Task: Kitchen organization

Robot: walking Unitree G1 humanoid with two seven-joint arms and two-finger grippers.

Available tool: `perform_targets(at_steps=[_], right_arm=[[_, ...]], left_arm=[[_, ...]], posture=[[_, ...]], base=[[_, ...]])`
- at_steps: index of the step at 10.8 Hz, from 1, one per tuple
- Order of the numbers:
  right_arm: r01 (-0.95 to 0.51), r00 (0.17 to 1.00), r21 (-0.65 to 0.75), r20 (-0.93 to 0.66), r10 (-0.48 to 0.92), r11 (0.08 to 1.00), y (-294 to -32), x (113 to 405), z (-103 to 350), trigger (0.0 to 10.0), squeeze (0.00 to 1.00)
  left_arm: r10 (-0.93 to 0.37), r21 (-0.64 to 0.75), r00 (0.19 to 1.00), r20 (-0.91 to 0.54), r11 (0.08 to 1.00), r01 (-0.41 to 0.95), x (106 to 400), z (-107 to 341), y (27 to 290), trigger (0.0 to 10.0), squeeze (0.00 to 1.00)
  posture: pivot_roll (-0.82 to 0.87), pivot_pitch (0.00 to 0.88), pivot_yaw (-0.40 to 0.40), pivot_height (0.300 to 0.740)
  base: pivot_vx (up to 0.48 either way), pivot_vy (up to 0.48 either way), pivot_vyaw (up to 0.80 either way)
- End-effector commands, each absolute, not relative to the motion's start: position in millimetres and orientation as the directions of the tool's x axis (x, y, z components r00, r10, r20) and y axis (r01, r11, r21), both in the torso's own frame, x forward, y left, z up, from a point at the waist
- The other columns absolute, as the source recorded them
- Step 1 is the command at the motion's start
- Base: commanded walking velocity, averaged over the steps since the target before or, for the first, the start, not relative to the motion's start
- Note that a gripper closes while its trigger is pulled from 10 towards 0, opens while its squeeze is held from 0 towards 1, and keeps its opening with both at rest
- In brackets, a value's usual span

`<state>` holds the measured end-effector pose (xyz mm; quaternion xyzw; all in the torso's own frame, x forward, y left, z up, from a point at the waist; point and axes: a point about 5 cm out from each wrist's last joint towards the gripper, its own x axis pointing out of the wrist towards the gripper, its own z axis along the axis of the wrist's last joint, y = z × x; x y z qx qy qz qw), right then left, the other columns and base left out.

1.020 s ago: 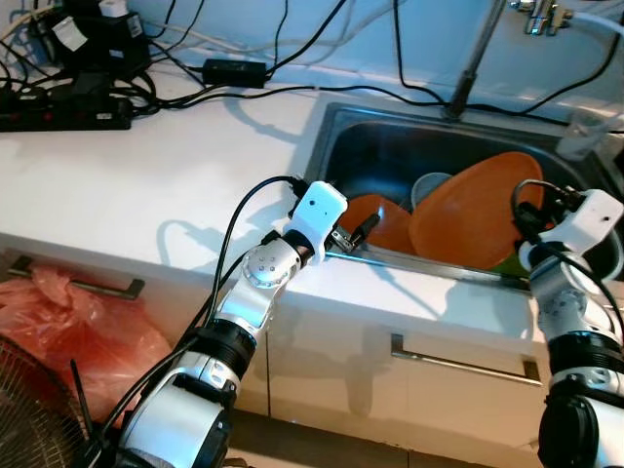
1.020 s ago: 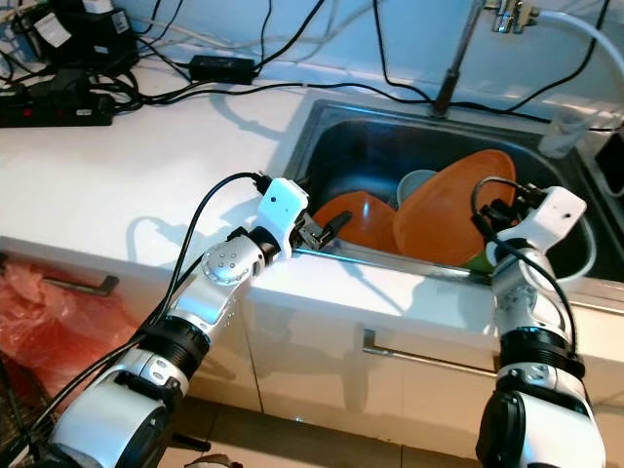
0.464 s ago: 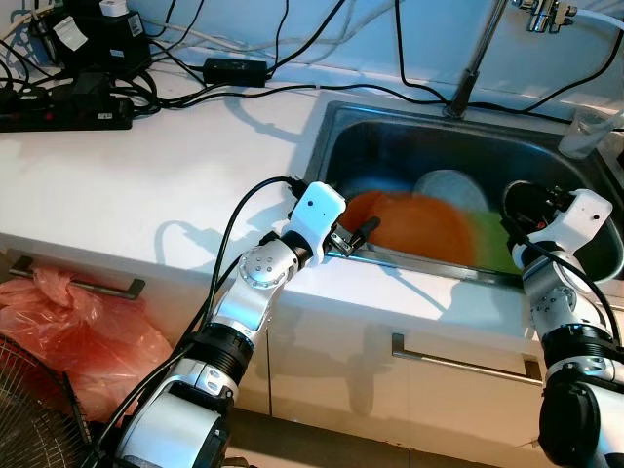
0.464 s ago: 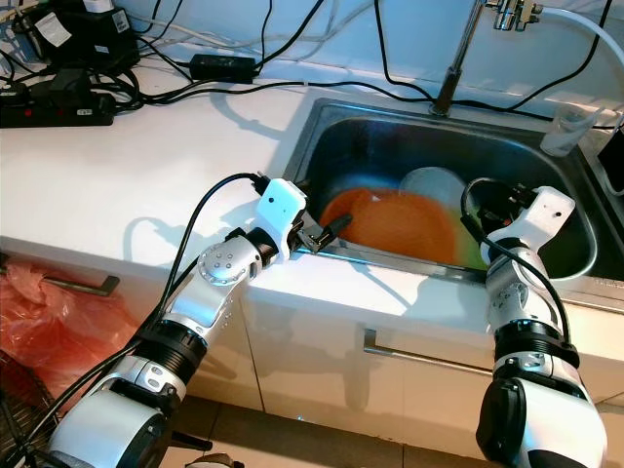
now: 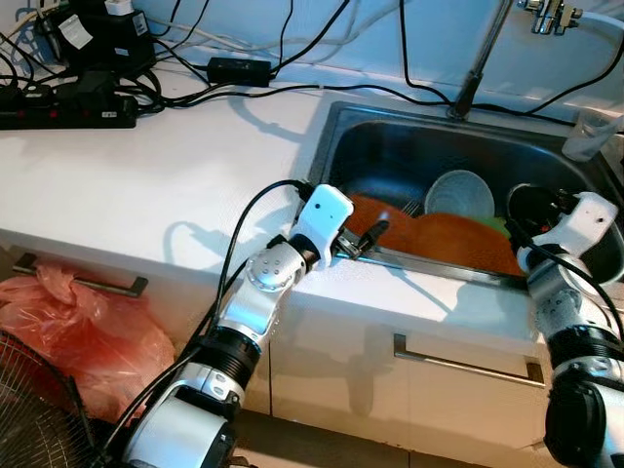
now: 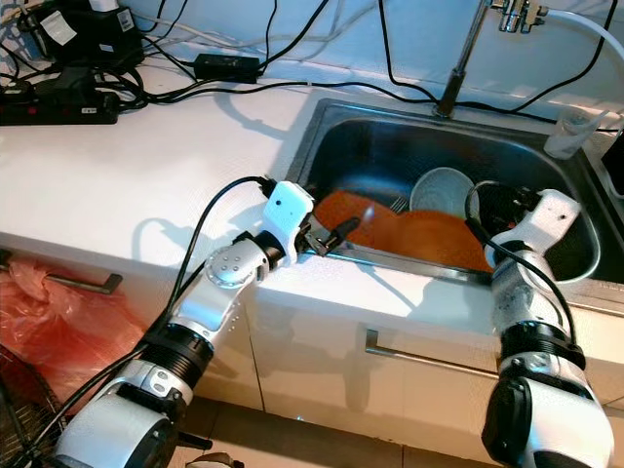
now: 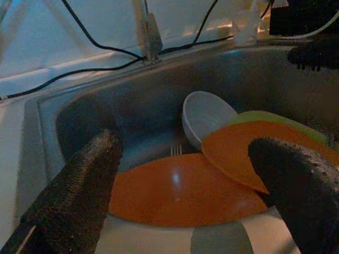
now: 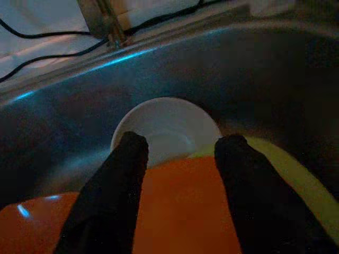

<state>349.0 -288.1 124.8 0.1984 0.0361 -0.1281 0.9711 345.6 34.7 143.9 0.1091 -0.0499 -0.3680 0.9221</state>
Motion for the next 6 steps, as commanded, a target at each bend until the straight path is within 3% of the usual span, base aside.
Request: perform_targets(at_steps=[1, 6], right_arm=[[0.277, 0.961, 0.360, -0.083, -0.266, 0.891, -300, 344, 133, 10.0, 1.00], [0.303, 0.945, 0.240, 0.050, -0.324, 0.922, -305, 295, 154, 10.0, 1.00]], left_arm=[[-0.694, 0.221, 0.715, -0.089, 0.686, 0.693, 340, 122, 33, 10.0, 0.00], [-0.576, 0.210, 0.816, -0.049, 0.793, 0.572, 349, 122, 33, 10.0, 0.00]], posture=[[0.20, 0.008, -0.092, 0.740], [0.13, 0.000, -0.113, 0.740]], base=[[0.000, 0.000, 0.00], [0.000, 0.000, 0.00]])
